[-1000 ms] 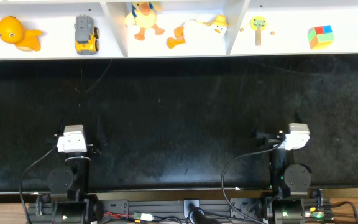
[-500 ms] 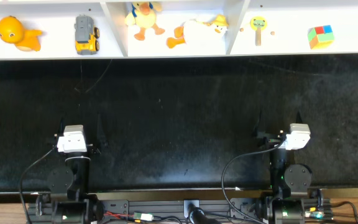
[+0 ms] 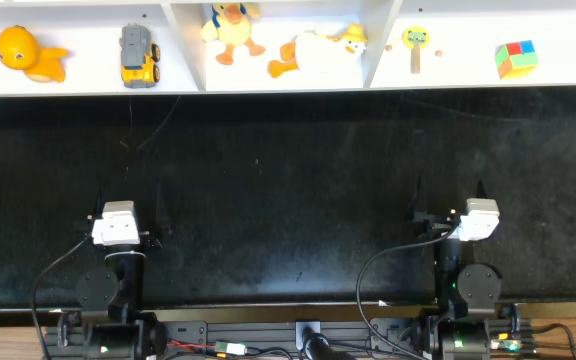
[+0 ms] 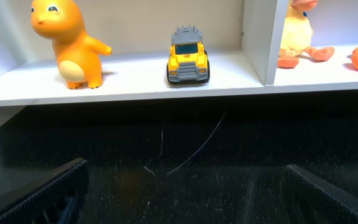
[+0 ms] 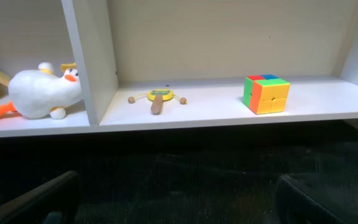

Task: Store Toys

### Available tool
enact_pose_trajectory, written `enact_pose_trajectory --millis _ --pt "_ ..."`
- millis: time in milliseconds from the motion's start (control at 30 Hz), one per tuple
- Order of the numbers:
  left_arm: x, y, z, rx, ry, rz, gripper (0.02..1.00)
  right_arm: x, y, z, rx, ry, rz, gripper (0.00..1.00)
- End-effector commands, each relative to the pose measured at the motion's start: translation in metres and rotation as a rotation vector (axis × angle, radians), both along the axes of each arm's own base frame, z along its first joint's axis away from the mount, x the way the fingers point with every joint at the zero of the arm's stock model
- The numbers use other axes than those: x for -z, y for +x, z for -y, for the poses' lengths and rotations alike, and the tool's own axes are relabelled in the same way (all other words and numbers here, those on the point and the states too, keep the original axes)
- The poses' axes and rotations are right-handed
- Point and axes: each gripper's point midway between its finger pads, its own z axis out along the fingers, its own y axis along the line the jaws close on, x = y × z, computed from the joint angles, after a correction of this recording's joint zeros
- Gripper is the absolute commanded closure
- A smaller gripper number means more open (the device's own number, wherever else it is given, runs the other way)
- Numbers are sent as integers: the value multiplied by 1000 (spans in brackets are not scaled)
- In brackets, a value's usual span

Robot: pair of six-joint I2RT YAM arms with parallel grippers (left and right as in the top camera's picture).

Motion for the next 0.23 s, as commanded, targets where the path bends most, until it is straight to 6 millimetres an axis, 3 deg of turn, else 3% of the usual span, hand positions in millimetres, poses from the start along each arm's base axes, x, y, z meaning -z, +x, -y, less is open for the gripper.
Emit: enact_pose_trajectory --millis 33,233 --pt "-1 -1 -1 -3 16 5 20 3 0 -1 -3 5 1 5" --pt "-1 -1 -1 -3 16 5 20 3 0 -1 -3 5 1 5"
